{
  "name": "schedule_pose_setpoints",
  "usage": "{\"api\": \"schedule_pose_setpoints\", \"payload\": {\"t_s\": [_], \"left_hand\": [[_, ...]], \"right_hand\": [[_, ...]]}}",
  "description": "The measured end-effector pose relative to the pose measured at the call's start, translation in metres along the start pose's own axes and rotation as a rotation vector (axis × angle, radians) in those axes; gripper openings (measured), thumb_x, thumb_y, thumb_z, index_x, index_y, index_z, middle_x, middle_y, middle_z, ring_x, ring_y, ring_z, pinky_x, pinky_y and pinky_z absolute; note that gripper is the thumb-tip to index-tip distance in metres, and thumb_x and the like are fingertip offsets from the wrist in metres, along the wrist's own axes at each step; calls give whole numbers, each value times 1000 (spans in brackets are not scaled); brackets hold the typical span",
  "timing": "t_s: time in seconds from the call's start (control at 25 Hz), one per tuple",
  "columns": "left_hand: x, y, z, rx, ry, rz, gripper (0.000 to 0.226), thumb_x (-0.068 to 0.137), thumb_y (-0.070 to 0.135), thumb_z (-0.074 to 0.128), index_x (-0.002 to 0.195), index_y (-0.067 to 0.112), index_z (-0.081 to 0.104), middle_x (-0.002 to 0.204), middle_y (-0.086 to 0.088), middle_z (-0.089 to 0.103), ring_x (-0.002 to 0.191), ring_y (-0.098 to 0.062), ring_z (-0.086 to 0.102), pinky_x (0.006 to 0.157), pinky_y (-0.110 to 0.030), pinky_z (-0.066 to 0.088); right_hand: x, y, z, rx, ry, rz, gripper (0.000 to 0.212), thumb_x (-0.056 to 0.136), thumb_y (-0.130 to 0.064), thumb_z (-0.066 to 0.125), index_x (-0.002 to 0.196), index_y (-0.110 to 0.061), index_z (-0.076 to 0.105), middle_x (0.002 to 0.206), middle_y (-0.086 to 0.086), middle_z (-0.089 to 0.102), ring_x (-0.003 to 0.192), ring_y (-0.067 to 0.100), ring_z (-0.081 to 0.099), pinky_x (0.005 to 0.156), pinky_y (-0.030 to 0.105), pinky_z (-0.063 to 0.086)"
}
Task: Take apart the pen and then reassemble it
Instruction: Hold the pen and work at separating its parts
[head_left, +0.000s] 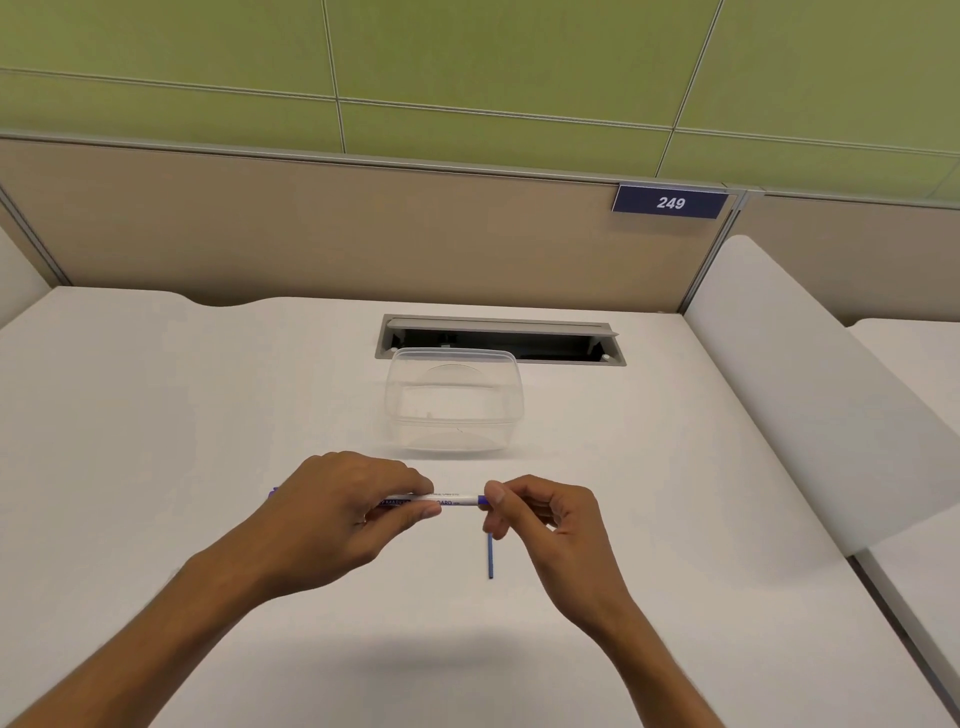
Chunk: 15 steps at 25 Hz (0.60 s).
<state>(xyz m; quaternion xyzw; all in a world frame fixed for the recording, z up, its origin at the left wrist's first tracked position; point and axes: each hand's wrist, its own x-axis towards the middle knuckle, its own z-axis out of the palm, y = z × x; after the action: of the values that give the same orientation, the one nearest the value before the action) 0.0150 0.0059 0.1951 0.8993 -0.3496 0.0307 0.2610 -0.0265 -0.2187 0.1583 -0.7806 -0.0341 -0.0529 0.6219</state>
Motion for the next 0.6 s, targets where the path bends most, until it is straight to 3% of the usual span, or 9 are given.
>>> {"api": "schedule_pose_setpoints", "payload": {"t_s": [0.28, 0.48, 0.6], "left_hand": [[0, -3, -1, -5, -2, -4, 31, 91, 55, 43, 90, 34, 66, 64, 13, 58, 57, -7, 46, 50, -25, 37], [1, -4, -1, -43, 3, -16, 32, 91, 55, 44, 90, 33, 67, 61, 17, 53, 56, -6, 44, 49, -27, 37], [0, -4, -2, -49, -4, -17, 32, 90, 55, 44, 90, 33, 67, 61, 16, 53, 56, -6, 43, 49, -27, 36]], "right_hand": [[2, 3, -2, 27, -35, -8, 17, 92, -29, 69, 78, -24, 77, 69, -5, 74, 68, 8, 69, 72, 17, 53], [1, 1, -5, 9, -48, -12, 9, 89, -28, 71, 83, -28, 77, 77, -7, 76, 74, 9, 71, 75, 32, 55], [1, 2, -6, -2, -48, -17, 8, 88, -23, 74, 84, -29, 78, 82, -8, 77, 78, 9, 71, 74, 31, 53]]}}
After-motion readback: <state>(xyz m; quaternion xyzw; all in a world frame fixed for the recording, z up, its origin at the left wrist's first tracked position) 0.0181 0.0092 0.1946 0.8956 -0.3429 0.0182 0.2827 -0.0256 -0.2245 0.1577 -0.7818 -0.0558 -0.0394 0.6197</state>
